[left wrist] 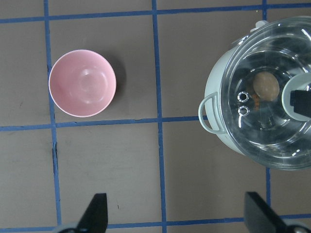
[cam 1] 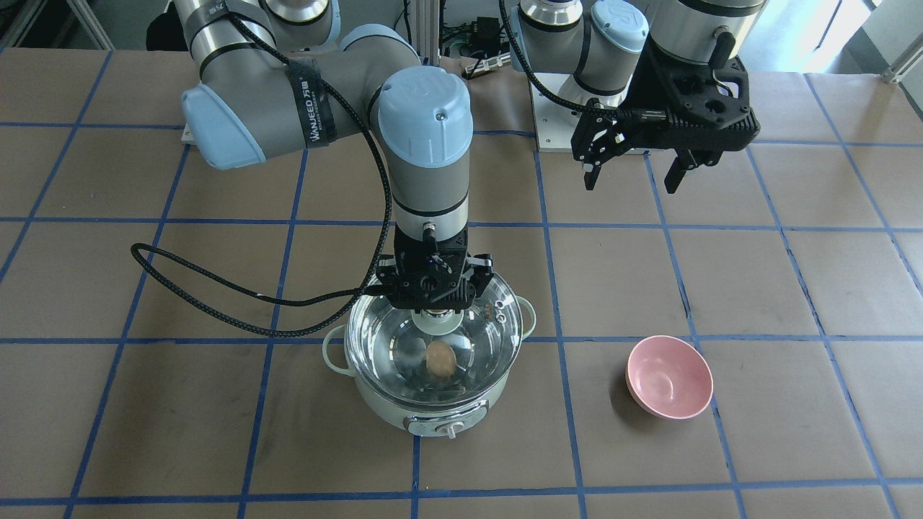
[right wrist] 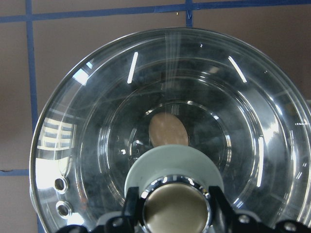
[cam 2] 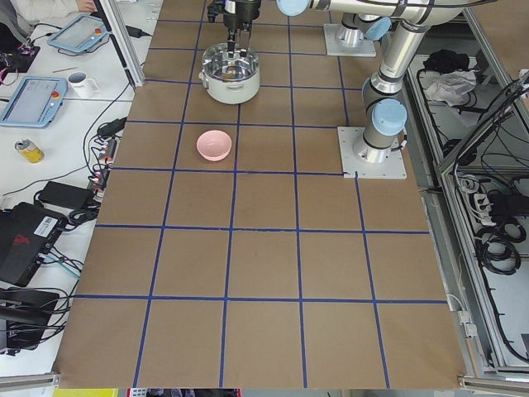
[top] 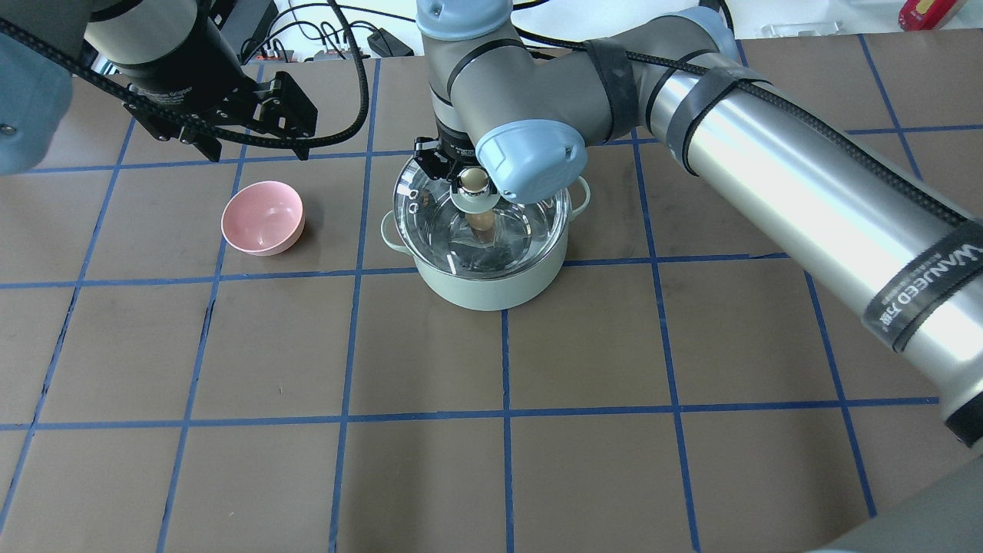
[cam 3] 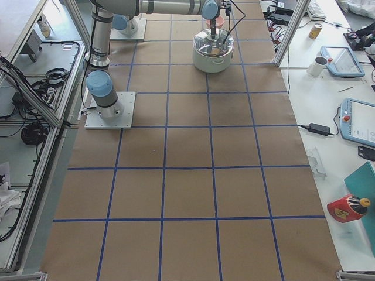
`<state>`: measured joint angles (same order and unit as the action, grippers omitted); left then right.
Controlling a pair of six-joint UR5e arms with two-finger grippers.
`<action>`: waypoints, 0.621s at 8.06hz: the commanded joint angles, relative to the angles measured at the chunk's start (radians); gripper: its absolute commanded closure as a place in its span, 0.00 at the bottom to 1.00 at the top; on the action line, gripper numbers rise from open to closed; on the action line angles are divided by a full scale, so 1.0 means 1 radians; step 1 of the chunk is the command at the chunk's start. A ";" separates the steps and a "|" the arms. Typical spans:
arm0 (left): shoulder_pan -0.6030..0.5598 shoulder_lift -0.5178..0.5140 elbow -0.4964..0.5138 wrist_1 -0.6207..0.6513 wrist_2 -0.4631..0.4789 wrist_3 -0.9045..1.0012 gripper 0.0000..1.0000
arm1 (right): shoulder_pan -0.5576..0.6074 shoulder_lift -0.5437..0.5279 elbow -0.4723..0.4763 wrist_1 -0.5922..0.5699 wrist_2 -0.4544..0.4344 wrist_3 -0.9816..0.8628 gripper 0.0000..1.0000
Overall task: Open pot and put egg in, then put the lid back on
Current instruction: 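Lower the lid onto the pot with the right gripper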
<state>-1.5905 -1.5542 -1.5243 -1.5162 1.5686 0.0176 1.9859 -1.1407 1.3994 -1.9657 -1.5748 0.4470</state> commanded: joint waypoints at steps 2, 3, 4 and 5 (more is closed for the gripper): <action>0.000 0.000 -0.016 0.004 -0.010 -0.004 0.00 | 0.004 0.012 -0.002 -0.004 -0.002 -0.033 1.00; 0.000 0.000 -0.016 0.004 -0.010 -0.002 0.00 | 0.004 0.012 -0.002 -0.002 -0.017 -0.037 1.00; 0.001 0.002 -0.014 0.005 -0.010 0.014 0.00 | 0.002 0.013 -0.002 -0.002 -0.022 -0.039 1.00; 0.001 0.000 -0.016 0.005 -0.010 0.015 0.00 | 0.002 0.013 -0.002 -0.002 -0.022 -0.040 1.00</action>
<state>-1.5903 -1.5533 -1.5390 -1.5118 1.5586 0.0229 1.9891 -1.1286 1.3975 -1.9686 -1.5909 0.4109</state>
